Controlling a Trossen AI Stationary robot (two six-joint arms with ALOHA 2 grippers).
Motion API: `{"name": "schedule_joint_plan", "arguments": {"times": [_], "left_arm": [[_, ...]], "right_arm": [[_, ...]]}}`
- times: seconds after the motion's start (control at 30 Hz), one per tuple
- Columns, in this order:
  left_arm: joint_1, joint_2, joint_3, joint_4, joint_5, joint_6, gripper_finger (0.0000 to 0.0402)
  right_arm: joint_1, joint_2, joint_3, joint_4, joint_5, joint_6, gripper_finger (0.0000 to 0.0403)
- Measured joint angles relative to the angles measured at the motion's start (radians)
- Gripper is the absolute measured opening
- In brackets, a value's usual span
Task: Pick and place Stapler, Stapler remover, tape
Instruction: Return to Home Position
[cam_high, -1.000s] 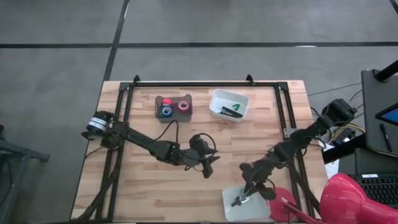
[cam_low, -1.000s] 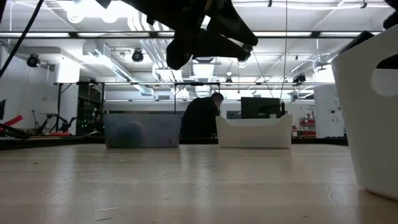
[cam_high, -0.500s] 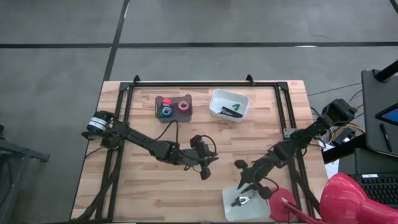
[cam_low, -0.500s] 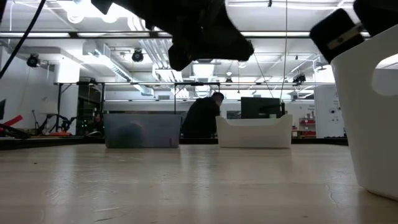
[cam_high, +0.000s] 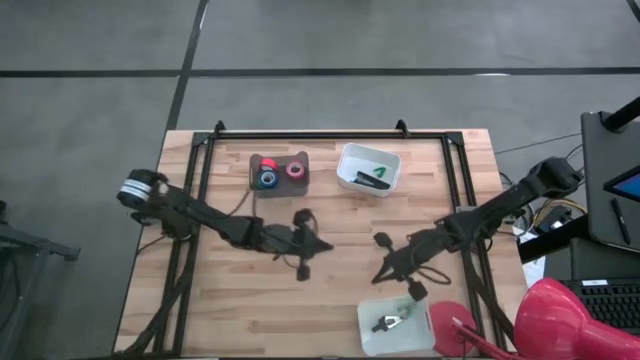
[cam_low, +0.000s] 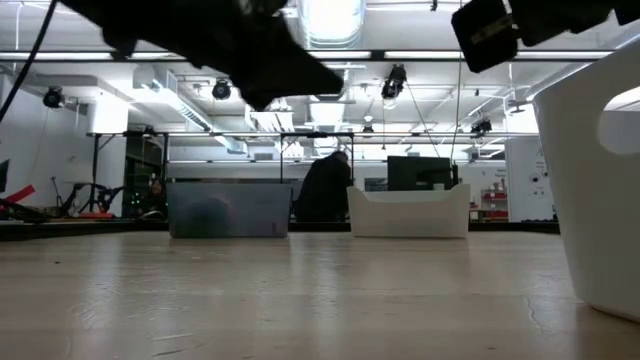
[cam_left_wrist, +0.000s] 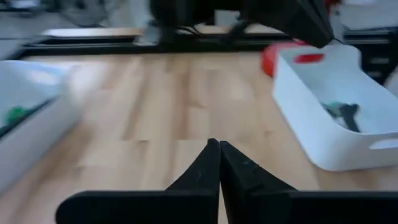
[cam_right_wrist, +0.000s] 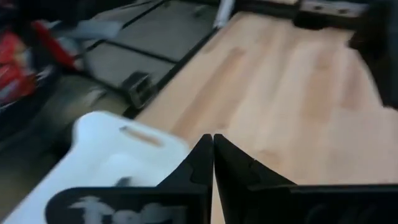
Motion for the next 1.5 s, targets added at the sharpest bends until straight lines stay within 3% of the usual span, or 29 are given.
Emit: {"name": "schedule_joint_plan", "arguments": {"times": [0.3, 0.43, 0.8, 0.97, 1.33, 1.5], "left_arm": [[0.005, -0.307, -0.266, 0.014, -0.295, -0.006, 0.0033], [0.003, -0.427, -0.364, 0.010, -0.300, -0.061, 0.0040], [0.001, -0.715, -0.562, 0.013, -0.291, -0.018, 0.0042], [0.001, -0.806, -0.619, 0.015, -0.192, 0.050, 0.0042], [0.004, -1.013, -0.775, 0.131, -0.096, 0.063, 0.0041], [0.005, -1.142, -0.844, 0.119, -0.096, 0.049, 0.0039]], "right_arm": [[-0.060, -0.168, -0.075, -0.003, 0.220, -0.031, 0.0008], [-0.066, -0.266, -0.134, -0.006, 0.352, -0.057, 0.0008], [-0.070, -0.566, -0.268, -0.007, 0.341, -0.030, 0.0008], [-0.094, -0.675, -0.321, -0.052, 0.296, -0.030, 0.0008], [-0.159, -0.876, -0.408, -0.136, 0.291, -0.060, 0.0008], [-0.172, -0.968, -0.440, -0.147, 0.189, -0.073, 0.0008]]}}
